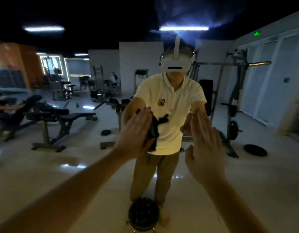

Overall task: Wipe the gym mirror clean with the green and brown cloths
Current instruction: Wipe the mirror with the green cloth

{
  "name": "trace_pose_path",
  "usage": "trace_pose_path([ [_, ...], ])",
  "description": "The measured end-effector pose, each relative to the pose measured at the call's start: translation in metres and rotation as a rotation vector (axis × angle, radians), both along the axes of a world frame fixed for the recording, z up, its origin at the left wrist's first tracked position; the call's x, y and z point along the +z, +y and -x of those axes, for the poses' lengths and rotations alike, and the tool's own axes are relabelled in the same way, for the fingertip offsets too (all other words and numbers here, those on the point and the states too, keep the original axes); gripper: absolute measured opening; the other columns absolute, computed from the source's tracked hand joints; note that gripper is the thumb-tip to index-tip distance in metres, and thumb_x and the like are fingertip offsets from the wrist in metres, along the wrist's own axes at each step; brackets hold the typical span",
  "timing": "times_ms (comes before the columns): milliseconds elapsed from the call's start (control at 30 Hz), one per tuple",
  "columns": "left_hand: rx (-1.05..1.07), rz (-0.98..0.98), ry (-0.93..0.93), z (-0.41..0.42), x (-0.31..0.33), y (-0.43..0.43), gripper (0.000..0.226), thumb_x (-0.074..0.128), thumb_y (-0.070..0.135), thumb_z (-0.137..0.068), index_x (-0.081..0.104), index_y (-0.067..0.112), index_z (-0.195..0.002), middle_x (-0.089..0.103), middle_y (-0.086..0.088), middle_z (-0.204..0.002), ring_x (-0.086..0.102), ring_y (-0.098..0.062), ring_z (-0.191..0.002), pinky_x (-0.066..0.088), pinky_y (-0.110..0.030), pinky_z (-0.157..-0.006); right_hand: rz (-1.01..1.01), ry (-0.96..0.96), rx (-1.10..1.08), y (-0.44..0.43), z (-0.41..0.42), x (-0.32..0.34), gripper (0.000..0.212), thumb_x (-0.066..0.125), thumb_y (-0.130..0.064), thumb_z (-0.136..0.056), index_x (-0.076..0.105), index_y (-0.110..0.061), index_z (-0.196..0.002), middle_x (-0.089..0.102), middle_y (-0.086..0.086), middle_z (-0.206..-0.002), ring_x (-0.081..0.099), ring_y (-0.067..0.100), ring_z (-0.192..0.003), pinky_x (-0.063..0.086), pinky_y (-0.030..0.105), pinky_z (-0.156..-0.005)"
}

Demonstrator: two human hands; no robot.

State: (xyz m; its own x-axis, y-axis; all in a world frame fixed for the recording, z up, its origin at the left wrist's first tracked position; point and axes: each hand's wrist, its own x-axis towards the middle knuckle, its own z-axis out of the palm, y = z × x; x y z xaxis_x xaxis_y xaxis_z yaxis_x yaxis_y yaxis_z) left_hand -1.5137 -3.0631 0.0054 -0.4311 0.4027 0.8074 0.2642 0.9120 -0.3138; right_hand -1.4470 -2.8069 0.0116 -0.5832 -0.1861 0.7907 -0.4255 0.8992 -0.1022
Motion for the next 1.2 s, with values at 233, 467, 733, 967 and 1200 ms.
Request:
trace_pose_path([
  [233,0.154,-0.697,0.223,0.007,0.082,-0.093,0.077,0.027,0.046,-0.108,0.009,-0.008,-0.160,0.008,-0.028,-0.169,0.007,-0.038,-0.159,0.014,-0.056,-0.127,0.052,0.079,-0.253,-0.023,0.034,0.042,0.085,0.052,-0.025,-0.097,0.005,-0.002,-0.163,-0.002,0.017,-0.172,-0.001,0.035,-0.159,0.014,0.059,-0.126],
  [467,-0.088,-0.248,0.039,0.004,0.056,0.034,0.088,0.051,0.052,-0.099,0.012,0.005,-0.162,0.013,-0.018,-0.169,0.007,-0.033,-0.158,-0.005,-0.043,-0.129,-0.004,0.078,-0.316,-0.031,0.036,0.037,0.084,0.046,-0.035,-0.095,0.011,0.000,-0.163,0.003,0.018,-0.172,0.001,0.035,-0.159,0.020,0.060,-0.125],
  [733,-0.240,-0.174,0.093,0.003,0.113,-0.018,0.074,0.056,0.047,-0.101,0.024,0.010,-0.156,0.032,-0.013,-0.157,0.026,-0.026,-0.150,0.025,-0.048,-0.127,0.025,0.075,-0.302,-0.026,0.014,0.085,0.086,0.069,-0.021,-0.090,0.023,-0.005,-0.161,0.023,0.015,-0.168,0.027,0.036,-0.153,0.032,0.058,-0.121],
  [967,0.008,-0.712,0.325,0.016,0.210,-0.113,0.076,0.033,0.043,-0.109,0.003,-0.001,-0.163,0.004,-0.021,-0.171,0.002,-0.033,-0.160,0.007,-0.050,-0.129,-0.021,0.029,-0.299,-0.057,0.034,0.137,0.089,0.007,-0.069,-0.094,-0.015,-0.016,-0.162,-0.020,0.008,-0.171,-0.017,0.030,-0.157,0.002,0.054,-0.128],
  [1200,-0.200,-0.197,0.206,0.013,0.203,0.045,0.083,0.040,0.047,-0.102,0.007,0.002,-0.163,0.005,-0.021,-0.171,-0.001,-0.034,-0.159,0.001,-0.048,-0.130,-0.084,0.051,-0.285,-0.048,0.043,0.132,0.086,0.007,-0.067,-0.096,-0.013,-0.017,-0.163,-0.022,0.005,-0.171,-0.022,0.027,-0.156,0.001,0.052,-0.125],
])
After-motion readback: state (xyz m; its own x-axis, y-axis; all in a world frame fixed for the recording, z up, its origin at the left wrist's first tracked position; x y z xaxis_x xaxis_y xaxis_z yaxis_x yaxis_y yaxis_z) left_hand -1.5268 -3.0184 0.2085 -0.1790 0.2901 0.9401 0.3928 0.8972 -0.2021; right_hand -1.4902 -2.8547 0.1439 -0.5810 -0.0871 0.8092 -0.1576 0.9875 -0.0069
